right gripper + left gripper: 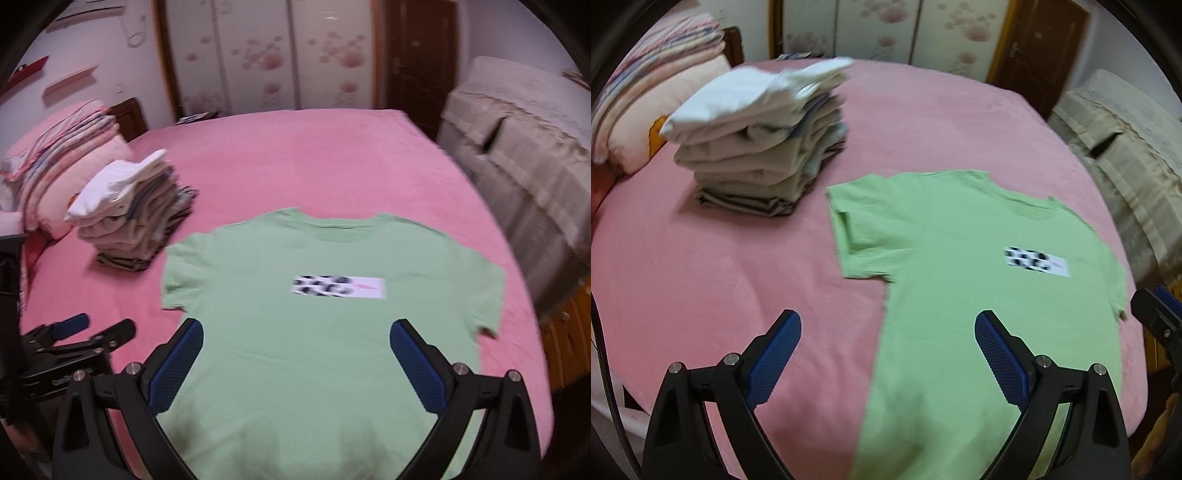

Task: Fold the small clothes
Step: 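Reach the left tool to the shirt's side edge and grasp it, then lift the gripped side with the left tool and fold it over the shirt body, then open the left tool, release the folded side and withdraw, then move the right tool to the opposite side edge and grasp it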

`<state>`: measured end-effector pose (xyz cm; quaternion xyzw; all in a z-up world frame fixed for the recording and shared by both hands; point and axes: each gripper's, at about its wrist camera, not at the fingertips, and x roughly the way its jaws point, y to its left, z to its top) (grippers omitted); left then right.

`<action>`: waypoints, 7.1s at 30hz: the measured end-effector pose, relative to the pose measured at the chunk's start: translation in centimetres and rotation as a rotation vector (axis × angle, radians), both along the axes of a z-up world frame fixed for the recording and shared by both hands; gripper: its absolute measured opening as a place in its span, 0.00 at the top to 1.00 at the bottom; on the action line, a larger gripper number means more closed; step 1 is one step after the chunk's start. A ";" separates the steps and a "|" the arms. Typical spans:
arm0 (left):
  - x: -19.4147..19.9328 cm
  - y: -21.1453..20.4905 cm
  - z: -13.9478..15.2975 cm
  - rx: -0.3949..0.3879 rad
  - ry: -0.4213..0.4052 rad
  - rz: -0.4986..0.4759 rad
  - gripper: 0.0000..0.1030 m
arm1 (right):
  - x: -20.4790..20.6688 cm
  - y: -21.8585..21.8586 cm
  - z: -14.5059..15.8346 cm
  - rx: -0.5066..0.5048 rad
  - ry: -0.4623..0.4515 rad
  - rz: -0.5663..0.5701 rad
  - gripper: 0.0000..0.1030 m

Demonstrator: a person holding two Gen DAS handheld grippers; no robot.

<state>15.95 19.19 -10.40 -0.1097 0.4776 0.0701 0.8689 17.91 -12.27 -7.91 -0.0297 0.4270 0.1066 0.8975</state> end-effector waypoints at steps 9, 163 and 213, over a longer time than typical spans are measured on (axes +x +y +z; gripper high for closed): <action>4.9 6.3 -8.1 -0.202 0.099 0.054 0.25 | 4.5 6.2 -5.8 0.033 0.093 0.065 0.38; 9.0 -4.4 -12.4 -0.103 0.117 -0.118 0.74 | 7.8 6.6 -15.7 0.182 0.301 0.118 0.69; -4.2 -27.6 6.4 0.083 -0.233 -0.311 0.04 | -9.7 -16.4 -2.4 0.214 0.090 -0.133 0.55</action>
